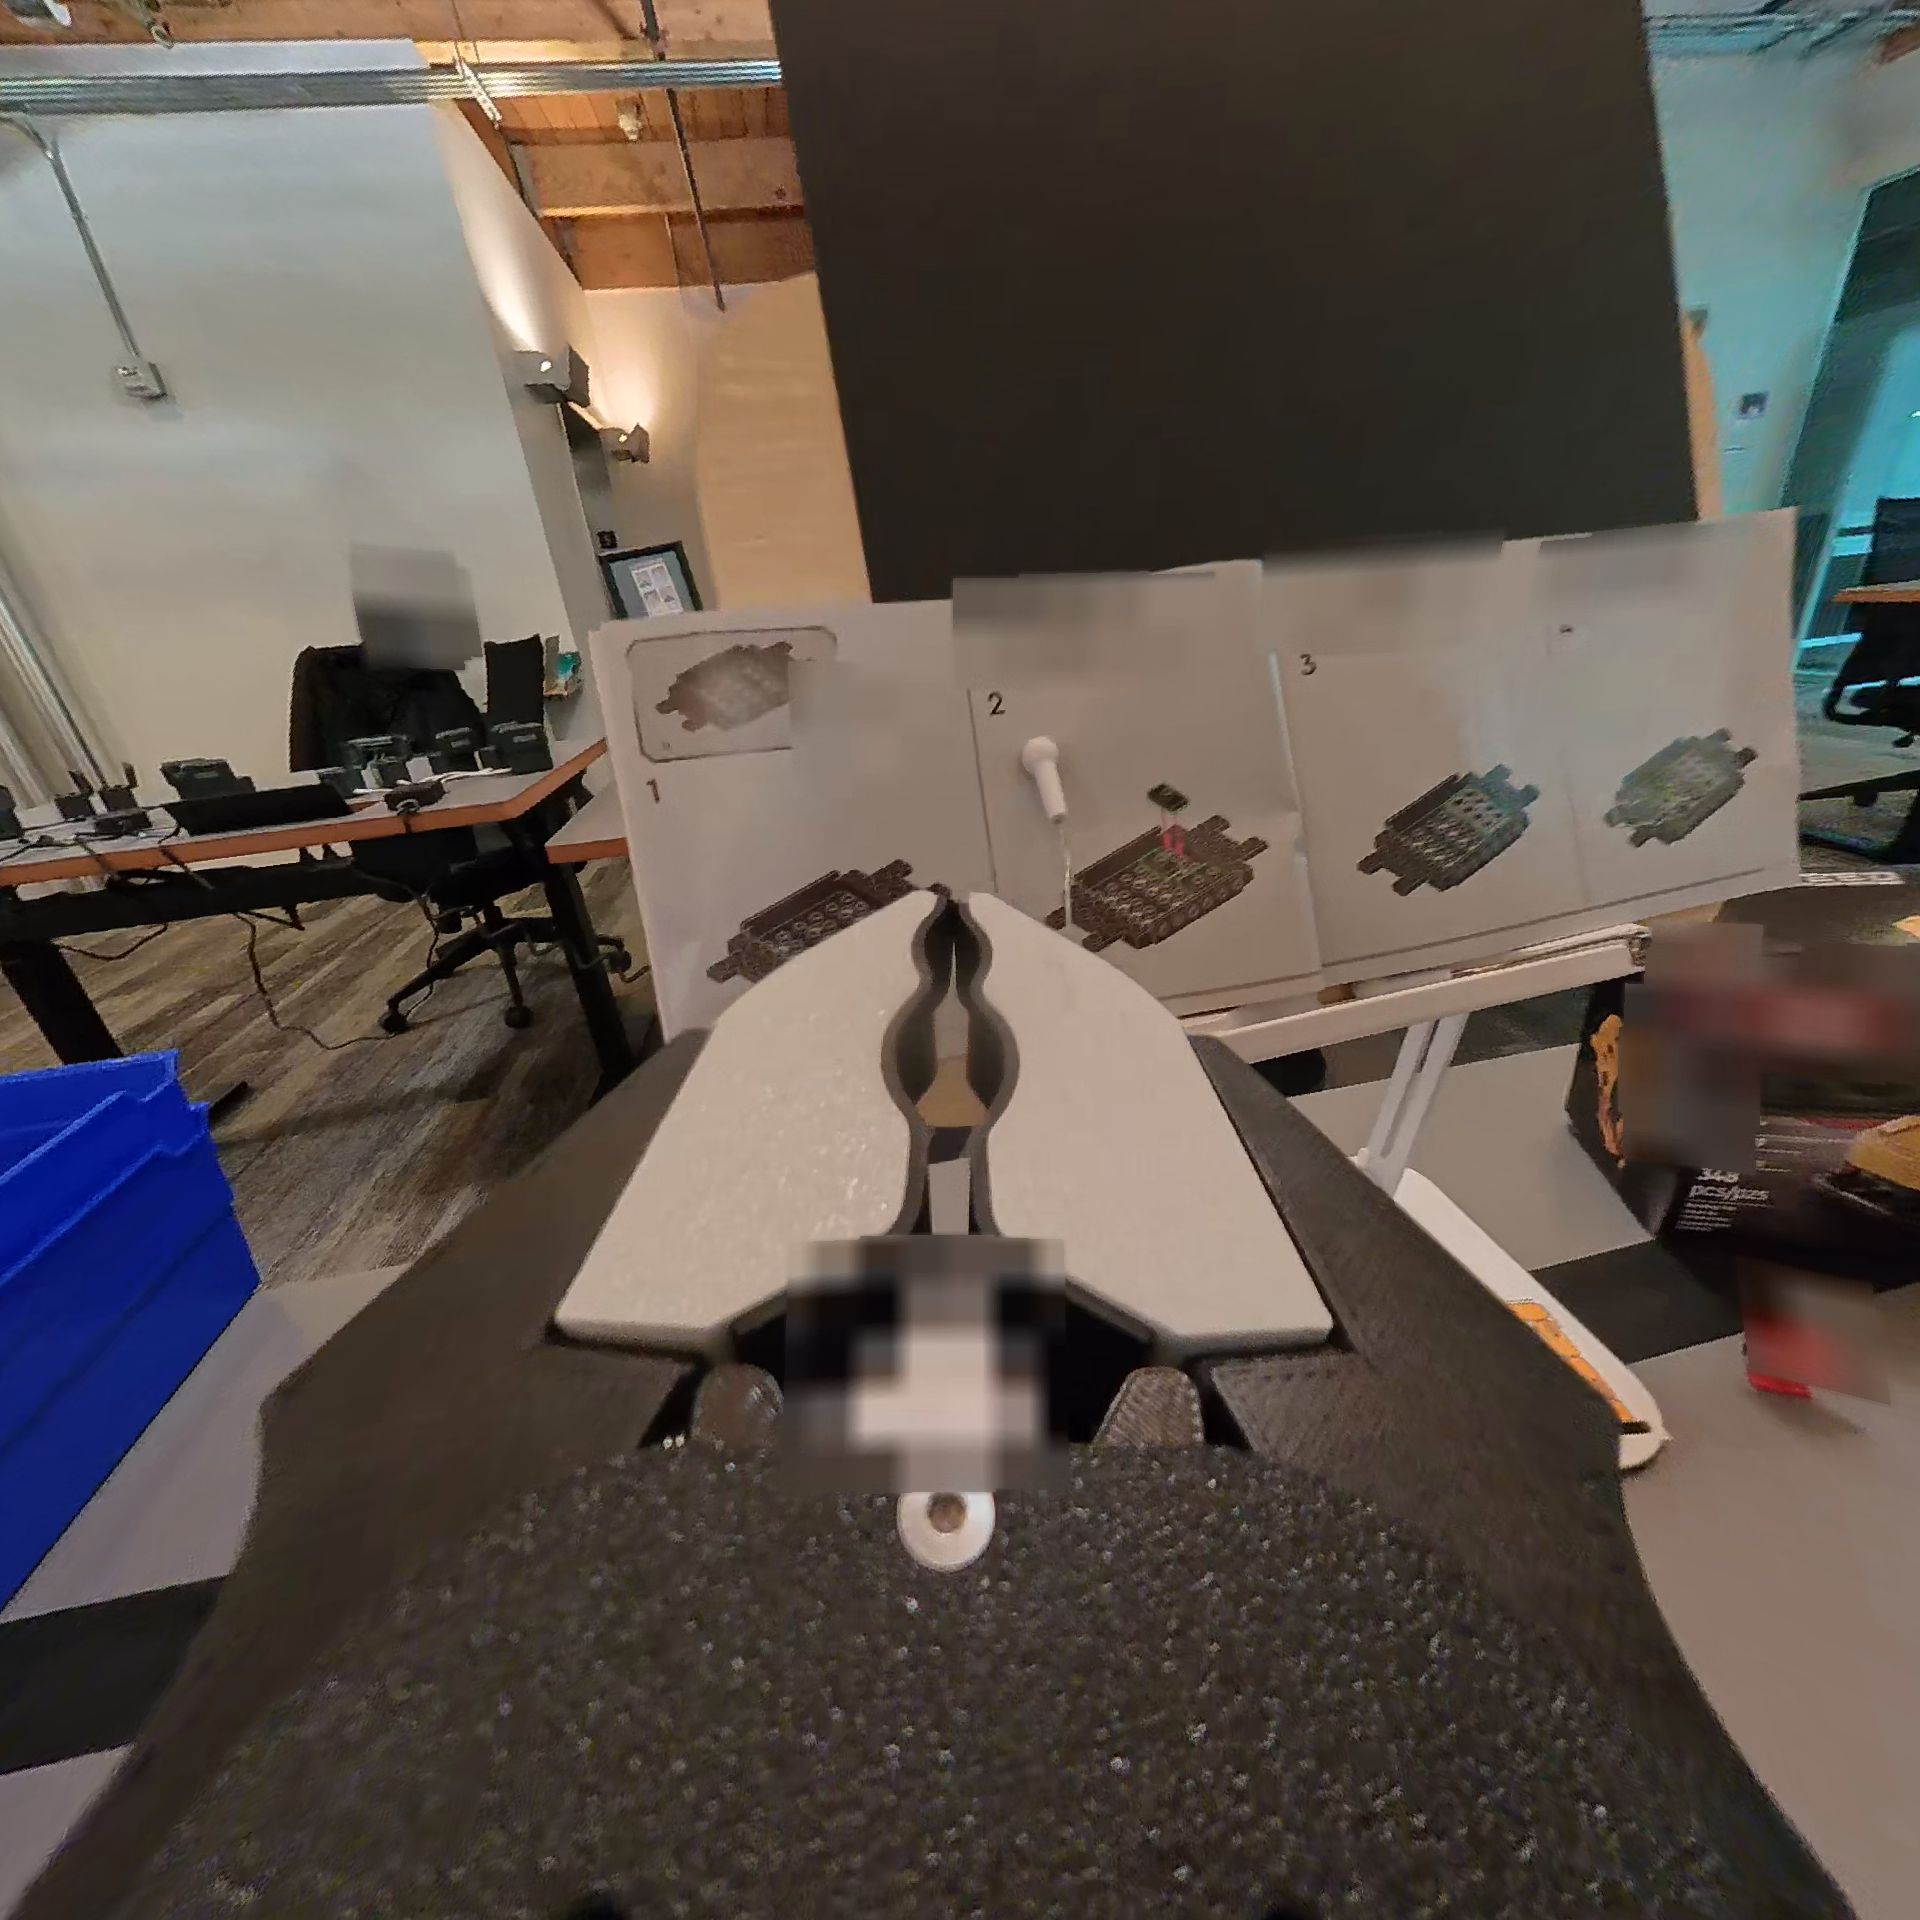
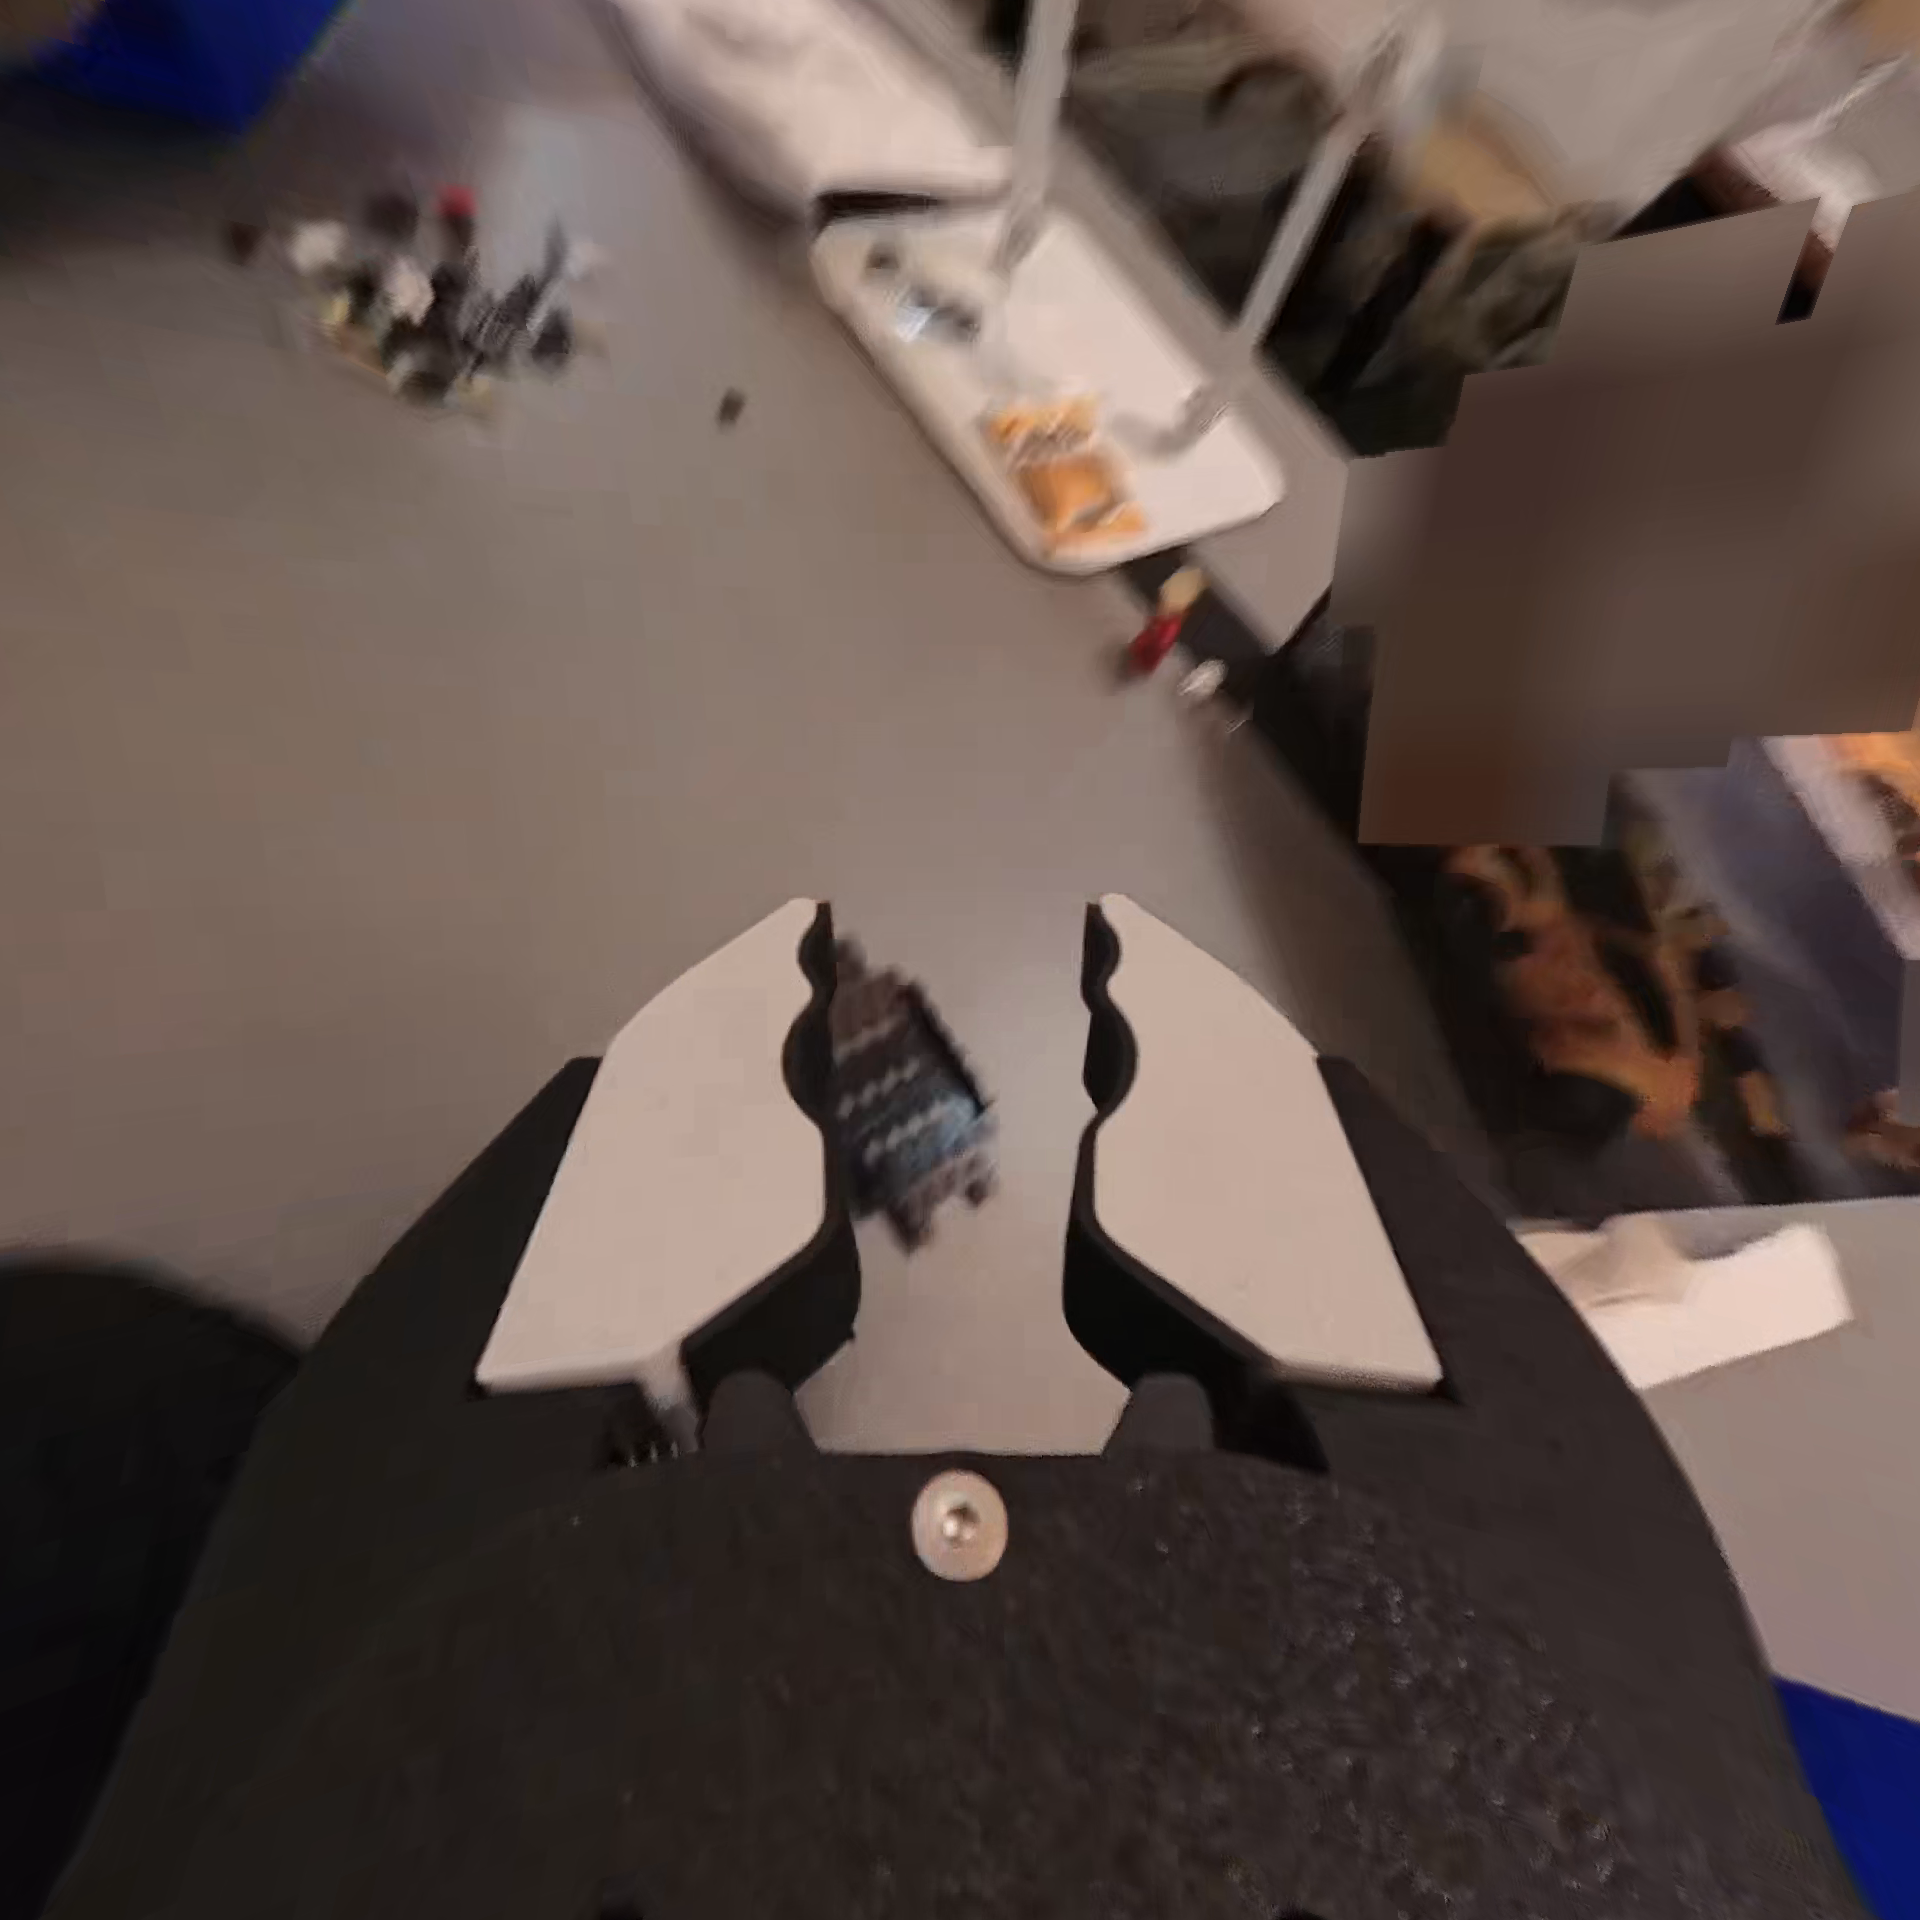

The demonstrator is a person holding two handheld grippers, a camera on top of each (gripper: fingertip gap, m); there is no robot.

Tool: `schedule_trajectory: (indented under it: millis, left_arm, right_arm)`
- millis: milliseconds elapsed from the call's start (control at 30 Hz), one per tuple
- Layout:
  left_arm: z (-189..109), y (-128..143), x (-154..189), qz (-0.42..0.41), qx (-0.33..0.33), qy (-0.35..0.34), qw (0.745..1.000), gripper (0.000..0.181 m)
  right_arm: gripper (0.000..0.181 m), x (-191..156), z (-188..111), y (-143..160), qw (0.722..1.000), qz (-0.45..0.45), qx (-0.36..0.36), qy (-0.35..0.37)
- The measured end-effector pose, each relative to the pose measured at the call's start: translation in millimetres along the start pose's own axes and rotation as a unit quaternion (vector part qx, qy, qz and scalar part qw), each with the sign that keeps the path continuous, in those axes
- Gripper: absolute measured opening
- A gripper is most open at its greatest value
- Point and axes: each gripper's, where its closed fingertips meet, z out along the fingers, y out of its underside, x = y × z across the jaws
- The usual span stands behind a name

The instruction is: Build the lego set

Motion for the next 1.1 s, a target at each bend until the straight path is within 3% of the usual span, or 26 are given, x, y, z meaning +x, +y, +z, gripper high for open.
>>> schedule_trajectory:
  millis: [167,367,500,600,733,900,1100]
  left_arm:
    - [-9,-6,24,-0.003,-0.002,0.032,0.999,0.000]
    - [-38,-13,51,0.010,-0.025,0.090,0.996,0.000]
    - [-64,-9,49,0.024,-0.042,0.102,0.994,0.000]
    - [-82,7,44,0.020,-0.063,0.102,0.993,0.000]
    - [-91,36,39,0.024,-0.078,0.087,0.993,0.000]
    - [-92,67,51,0.068,-0.094,0.096,0.989,0.000]
    - [-93,80,57,0.072,-0.104,0.107,0.986,0.000]
  right_arm:
    - [0.066,-19,25,87,0.987,-0.027,-0.120,-0.108]
    - [0.062,-16,54,108,0.971,-0.064,-0.155,-0.168]
    - [0.056,-35,65,85,0.964,-0.067,-0.123,-0.225]
    - [0.056,-80,75,24,0.956,-0.112,-0.056,-0.265]
    - [0.057,-141,104,-26,0.932,-0.198,-0.047,-0.299]
    - [0.057,-183,141,-39,0.908,-0.238,-0.067,-0.337]
    - [0.057,-193,165,-30,0.903,-0.241,-0.104,-0.340]
